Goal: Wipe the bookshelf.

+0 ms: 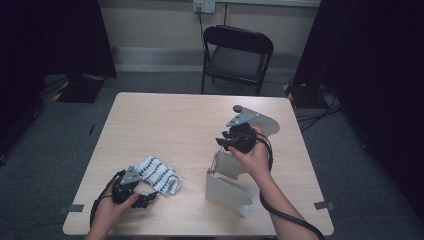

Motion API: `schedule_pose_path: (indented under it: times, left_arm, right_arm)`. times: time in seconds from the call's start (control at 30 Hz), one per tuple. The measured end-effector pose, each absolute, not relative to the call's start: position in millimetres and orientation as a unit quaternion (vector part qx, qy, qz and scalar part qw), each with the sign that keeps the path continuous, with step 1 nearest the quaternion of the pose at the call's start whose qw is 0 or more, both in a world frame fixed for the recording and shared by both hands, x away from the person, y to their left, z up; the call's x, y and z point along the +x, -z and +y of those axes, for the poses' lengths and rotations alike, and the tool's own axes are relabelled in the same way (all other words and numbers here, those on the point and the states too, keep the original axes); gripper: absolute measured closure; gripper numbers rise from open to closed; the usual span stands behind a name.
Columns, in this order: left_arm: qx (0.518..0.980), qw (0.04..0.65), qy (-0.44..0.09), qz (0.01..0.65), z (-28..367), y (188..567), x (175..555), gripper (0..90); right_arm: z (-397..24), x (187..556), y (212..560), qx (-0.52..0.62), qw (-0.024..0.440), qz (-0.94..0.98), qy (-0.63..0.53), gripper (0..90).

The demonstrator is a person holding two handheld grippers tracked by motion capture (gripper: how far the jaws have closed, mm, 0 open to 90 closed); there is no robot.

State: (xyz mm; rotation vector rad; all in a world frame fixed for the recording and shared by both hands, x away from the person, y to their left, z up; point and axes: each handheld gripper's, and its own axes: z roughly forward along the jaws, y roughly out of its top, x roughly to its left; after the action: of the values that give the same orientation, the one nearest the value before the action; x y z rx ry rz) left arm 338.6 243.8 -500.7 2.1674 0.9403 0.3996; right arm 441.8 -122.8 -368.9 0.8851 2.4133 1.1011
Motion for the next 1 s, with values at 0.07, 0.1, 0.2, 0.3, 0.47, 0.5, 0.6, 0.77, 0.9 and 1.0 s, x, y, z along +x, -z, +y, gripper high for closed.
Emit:
schedule_pose_path:
  times: [0.07,0.1,0.2,0.3,0.47,0.5,0.6,0.77,0.9,1.0]
  left_arm:
    - [0.843,0.364,-0.156,0.364,243.9,500.6,338.8,9.6]
    - [0.843,0.364,-0.156,0.364,243.9,500.6,338.8,9.6]
    - [0.844,0.364,-0.157,0.362,244.2,500.5,339.1,9.6]
    - [0.843,0.364,-0.155,0.363,244.0,500.6,339.1,9.5]
    - [0.844,0.364,-0.156,0.362,244.2,500.6,339.2,9.5]
    - [0.844,0.364,-0.155,0.363,244.0,500.5,339.2,9.5]
    - [0.844,0.364,-0.155,0.363,244.0,500.5,339.1,9.5]
    - [0.844,0.364,-0.155,0.363,244.1,500.6,339.2,9.5]
    - [0.844,0.364,-0.155,0.363,244.1,500.5,339.2,9.5]
    - [0.844,0.364,-0.155,0.363,244.1,500.6,339.2,9.5]
  right_arm:
    - [-120.1,442.0,368.0,0.31,0.178,0.852,-0.383,68.1]
    - [-119.8,442.2,367.6,0.31,0.177,0.853,-0.382,67.3]
    - [-120.6,441.1,367.1,0.315,0.18,0.853,-0.374,61.2]
    - [-125.4,438.8,365.3,0.318,0.179,0.85,-0.38,57.3]
    - [-129.3,436.6,365.7,0.33,0.168,0.851,-0.372,51.7]
    - [-129.6,436.0,366.7,0.333,0.166,0.85,-0.373,51.6]
    - [-128.5,435.9,368.3,0.333,0.162,0.849,-0.377,55.2]
    - [-126.4,436.7,370.2,0.339,0.159,0.844,-0.385,55.9]
    - [-123.5,438.1,370.4,0.334,0.16,0.844,-0.389,57.4]
    - [-120.2,439.3,369.1,0.328,0.162,0.846,-0.388,58.6]
